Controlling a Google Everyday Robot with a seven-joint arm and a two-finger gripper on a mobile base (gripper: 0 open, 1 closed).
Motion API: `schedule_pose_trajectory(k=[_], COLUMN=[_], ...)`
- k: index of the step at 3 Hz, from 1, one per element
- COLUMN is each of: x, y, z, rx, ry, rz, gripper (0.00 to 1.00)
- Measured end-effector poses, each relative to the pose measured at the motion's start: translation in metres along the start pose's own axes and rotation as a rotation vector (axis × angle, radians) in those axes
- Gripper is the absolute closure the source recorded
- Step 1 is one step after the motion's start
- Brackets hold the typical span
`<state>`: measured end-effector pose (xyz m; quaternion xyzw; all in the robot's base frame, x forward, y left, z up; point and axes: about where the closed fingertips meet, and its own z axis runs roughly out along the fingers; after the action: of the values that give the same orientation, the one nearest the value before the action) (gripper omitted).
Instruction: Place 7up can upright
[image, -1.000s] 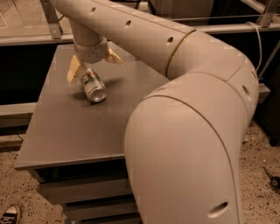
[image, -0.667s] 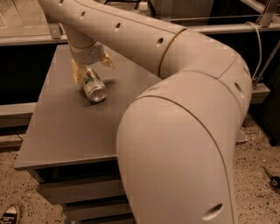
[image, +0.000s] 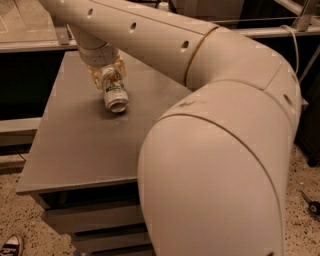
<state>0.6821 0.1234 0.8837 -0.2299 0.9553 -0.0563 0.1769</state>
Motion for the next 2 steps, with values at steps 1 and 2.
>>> schedule_pose_trajectory(k=[1,2], x=[-0.010,-0.022], y=[-0.013,-0.027], z=[-0.026,-0.050], rx=[-0.036,-0.133], ry=[-0.115,-0.269], rz=[0.007,-0.008], gripper=[0.95,1.00])
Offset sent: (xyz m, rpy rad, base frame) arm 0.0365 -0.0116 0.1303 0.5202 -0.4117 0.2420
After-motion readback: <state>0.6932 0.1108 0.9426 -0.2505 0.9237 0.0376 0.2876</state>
